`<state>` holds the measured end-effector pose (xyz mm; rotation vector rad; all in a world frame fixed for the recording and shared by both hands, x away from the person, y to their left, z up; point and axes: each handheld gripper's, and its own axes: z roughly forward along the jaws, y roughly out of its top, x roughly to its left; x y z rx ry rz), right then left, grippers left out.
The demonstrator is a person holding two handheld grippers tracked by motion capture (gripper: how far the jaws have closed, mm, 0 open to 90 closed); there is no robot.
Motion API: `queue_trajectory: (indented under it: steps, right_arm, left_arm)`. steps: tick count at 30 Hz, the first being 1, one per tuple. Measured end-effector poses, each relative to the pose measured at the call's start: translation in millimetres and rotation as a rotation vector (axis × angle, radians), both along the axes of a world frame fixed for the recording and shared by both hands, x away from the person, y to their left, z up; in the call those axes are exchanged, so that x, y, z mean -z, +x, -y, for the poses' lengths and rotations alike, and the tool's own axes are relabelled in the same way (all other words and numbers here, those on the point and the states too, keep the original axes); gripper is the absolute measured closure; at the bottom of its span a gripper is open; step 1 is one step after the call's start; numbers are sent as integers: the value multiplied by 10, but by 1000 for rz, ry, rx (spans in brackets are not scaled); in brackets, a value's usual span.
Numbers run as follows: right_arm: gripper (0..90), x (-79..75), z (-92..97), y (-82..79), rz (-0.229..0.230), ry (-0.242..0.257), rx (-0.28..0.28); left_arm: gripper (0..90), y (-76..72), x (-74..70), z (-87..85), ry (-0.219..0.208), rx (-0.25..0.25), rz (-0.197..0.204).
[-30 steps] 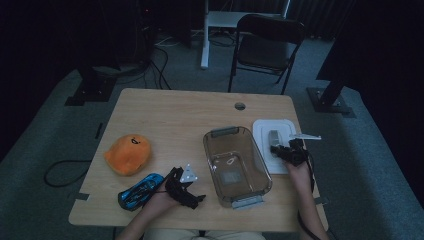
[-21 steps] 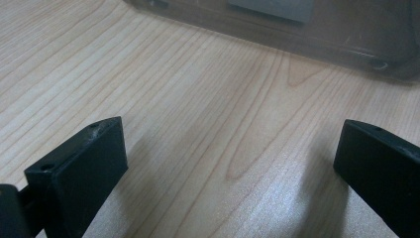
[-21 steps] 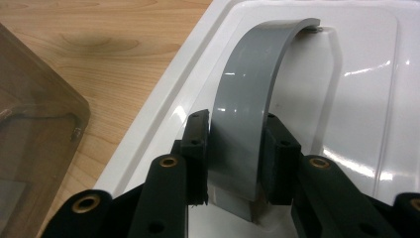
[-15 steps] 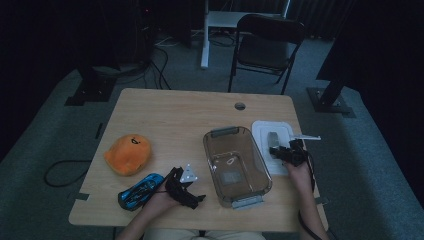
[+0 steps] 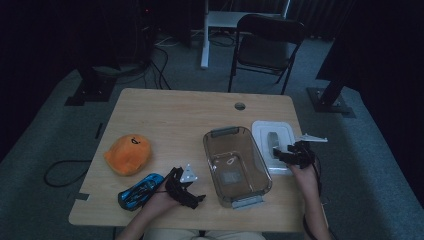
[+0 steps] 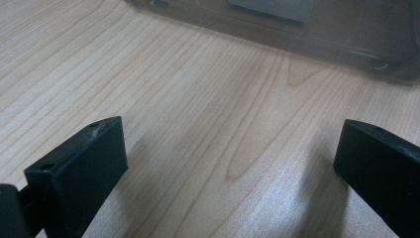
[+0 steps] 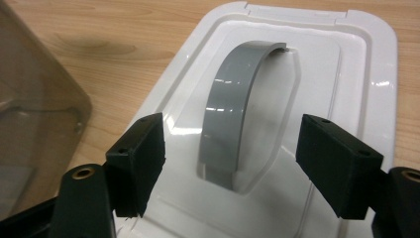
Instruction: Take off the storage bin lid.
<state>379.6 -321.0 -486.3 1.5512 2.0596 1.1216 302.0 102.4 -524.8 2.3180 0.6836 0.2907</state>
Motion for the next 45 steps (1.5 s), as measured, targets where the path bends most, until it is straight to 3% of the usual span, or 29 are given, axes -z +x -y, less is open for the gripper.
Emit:
queue_trajectory:
  steps: [2, 6, 9, 11, 14, 17, 21, 33, 45]
  right_arm:
    - [264, -15, -4, -57, 5, 11, -4]
    - [130, -23, -56, -171, -3, -7, -15]
    - [104, -35, -70, -270, 12, -3, -3]
    - [104, -41, -76, -339, 23, -3, -2]
    - [104, -17, -105, -431, 26, 11, -35]
    - [104, 35, -181, -503, 17, -11, -70]
    - [104, 124, -289, -565, -8, -5, -106]
    - [104, 172, -431, -601, -23, -17, -152]
    - [104, 180, -494, -628, -20, 8, -197]
  left_arm:
    - [5, 0, 0, 1, 0, -1, 0]
    - [6, 16, -6, 9, 1, -43, -6]
    - [6, 61, -55, -12, 15, -85, -44]
    - [6, 96, -108, -37, -3, -100, -53]
    - [6, 133, -190, -49, -22, -125, -24]
    - [6, 175, -253, -35, -19, -154, 18]
    - [6, 250, -310, -11, -13, -191, 15]
    - [6, 560, -368, 107, 41, -193, 1]
    - [6, 842, -401, 170, 74, -195, -25]
